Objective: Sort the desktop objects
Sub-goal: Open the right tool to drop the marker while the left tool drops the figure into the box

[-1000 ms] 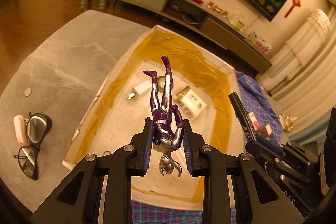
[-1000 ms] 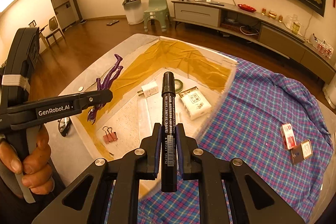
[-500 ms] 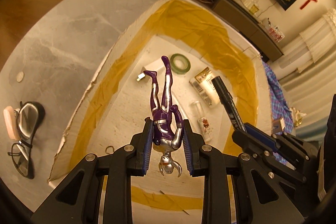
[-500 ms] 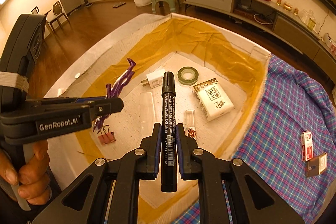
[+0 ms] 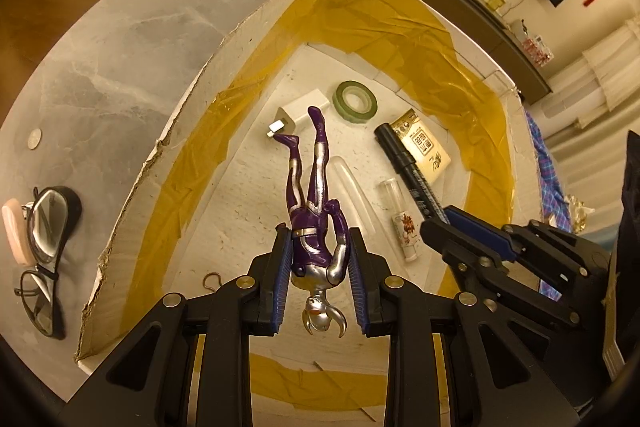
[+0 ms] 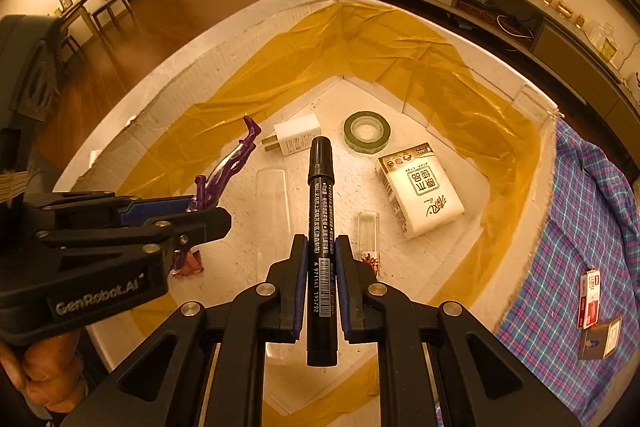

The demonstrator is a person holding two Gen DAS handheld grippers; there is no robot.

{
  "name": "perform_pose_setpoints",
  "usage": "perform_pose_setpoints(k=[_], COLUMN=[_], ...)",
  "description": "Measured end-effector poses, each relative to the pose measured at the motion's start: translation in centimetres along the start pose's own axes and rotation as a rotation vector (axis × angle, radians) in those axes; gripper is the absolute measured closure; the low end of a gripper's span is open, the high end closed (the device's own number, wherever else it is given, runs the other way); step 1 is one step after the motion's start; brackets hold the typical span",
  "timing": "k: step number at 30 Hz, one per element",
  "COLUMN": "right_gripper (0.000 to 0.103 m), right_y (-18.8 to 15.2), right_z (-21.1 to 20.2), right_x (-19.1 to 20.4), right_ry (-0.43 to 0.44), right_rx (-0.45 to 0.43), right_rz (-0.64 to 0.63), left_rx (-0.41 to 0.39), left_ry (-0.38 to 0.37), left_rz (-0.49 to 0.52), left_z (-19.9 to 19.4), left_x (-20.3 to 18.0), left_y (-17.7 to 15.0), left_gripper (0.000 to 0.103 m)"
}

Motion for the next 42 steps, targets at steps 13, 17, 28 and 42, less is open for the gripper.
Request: perform_pose_setpoints(k=[13, 17, 28, 42], right_gripper=[0.086, 0.086, 0.081, 0.069], right_y=[0.1, 0.0, -0.4, -1.6], right_z=[0.3, -0.1, -1.2, -3.9], right_x=[-0.6, -0.4, 0.3, -0.1], right_ry=[-0.017, -0.018, -0.031, -0.036], right_rx=[0.022, 0.026, 0.028, 0.01], right_rz=[0.017, 0.012, 0.005, 0.027], left_rx=[0.007, -0.001, -0.068, -0.253], left_ry=[-0.011, -0.004, 0.053, 0.094], left_rz=[0.003, 0.008, 0.049, 0.131], left_z=[-0.3, -0.4, -1.6, -5.1], left_x=[0.1, -0.1, -0.3, -2.3], left_y=[-0.2, -0.2, -0.6, -1.7], left_gripper=[0.073, 0.073, 0.071, 0.071])
Point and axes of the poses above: each gripper's, at about its wrist camera, not at the fingertips, and z roughly the way its jaws point, x to its left, y to its top, the point moved 3 cm from there along z, roughly the way its jaws point, and after that the axes turned 1 degree about z, right-handed, at the moved point
